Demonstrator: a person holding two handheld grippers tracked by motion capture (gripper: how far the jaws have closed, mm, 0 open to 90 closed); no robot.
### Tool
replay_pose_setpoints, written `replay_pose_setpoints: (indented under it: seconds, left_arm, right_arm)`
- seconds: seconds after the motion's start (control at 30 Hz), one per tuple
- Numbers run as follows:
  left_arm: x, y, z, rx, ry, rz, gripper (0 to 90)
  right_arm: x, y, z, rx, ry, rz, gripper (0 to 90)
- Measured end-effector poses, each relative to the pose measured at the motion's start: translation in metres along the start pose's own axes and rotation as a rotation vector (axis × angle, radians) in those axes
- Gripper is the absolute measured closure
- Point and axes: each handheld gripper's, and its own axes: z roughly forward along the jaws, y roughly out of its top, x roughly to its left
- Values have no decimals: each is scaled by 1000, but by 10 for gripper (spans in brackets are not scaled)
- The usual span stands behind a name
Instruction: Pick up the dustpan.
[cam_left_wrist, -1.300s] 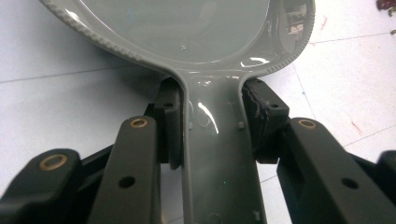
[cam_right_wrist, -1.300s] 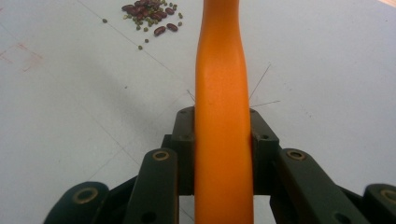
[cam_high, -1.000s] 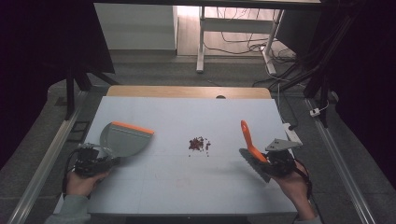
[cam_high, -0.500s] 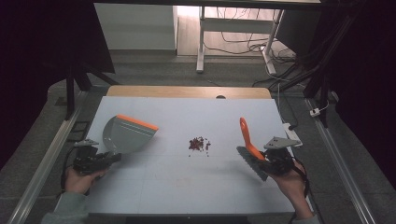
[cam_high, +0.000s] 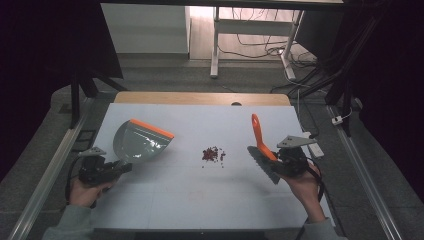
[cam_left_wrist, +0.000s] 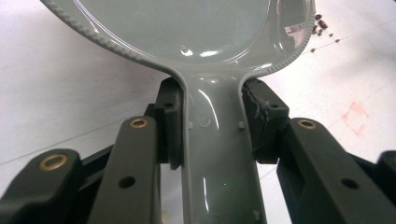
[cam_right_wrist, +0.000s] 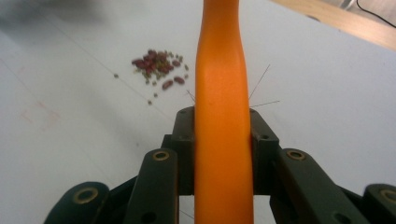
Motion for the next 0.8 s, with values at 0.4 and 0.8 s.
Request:
replay_pose_setpoints:
  seconds: [0.4,0.8]
  left_arm:
    - [-4,2,-8,-22,-44,42,620]
    - [-25,2,-7,15,-80,174,620]
  right_arm:
    - [-4,9,8,-32,12,5,705]
    - [-11,8,8,-35,11,6,705]
